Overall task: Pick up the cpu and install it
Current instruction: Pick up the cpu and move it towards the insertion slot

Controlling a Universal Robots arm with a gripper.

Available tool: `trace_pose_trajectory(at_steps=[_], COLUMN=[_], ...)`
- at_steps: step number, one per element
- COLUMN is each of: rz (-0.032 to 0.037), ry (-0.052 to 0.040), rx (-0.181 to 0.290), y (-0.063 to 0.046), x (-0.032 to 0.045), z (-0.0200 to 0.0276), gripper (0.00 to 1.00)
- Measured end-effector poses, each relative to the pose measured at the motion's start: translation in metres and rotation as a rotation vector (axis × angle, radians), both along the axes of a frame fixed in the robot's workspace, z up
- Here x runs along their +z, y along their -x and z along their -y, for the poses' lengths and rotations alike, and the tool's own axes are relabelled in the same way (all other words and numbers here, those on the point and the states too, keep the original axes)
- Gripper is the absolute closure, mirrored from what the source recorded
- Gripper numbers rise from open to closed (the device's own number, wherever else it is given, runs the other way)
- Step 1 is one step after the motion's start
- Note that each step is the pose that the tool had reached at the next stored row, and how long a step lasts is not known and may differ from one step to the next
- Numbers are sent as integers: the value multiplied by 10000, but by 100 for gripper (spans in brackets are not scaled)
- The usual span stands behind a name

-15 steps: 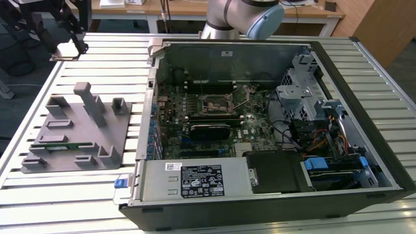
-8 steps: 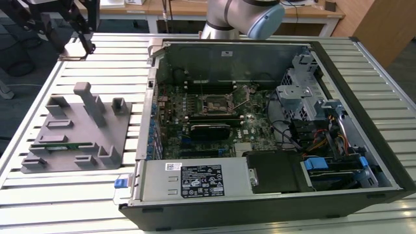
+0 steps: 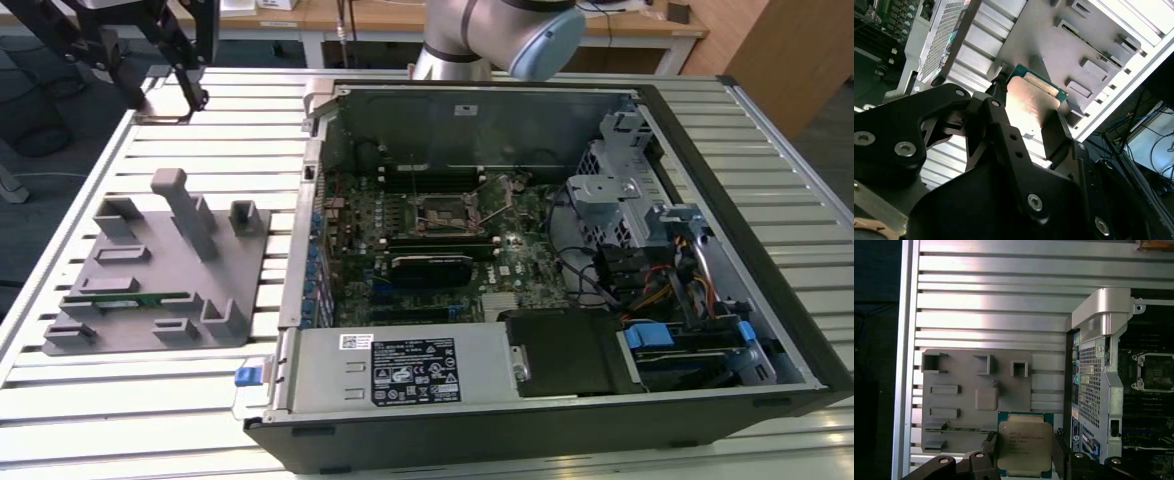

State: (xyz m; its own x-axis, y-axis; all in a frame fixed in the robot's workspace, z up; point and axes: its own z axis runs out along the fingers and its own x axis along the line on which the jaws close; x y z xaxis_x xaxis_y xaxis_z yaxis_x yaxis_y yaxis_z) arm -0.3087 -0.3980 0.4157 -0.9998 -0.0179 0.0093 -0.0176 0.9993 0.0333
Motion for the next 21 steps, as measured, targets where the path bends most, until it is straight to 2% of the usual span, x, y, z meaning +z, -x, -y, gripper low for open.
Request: trace_pose_trajectory(at_steps=[21], rz=[-20], ry=[0], rx=[0], y=[-282], x=[0], z=[0], gripper=[47])
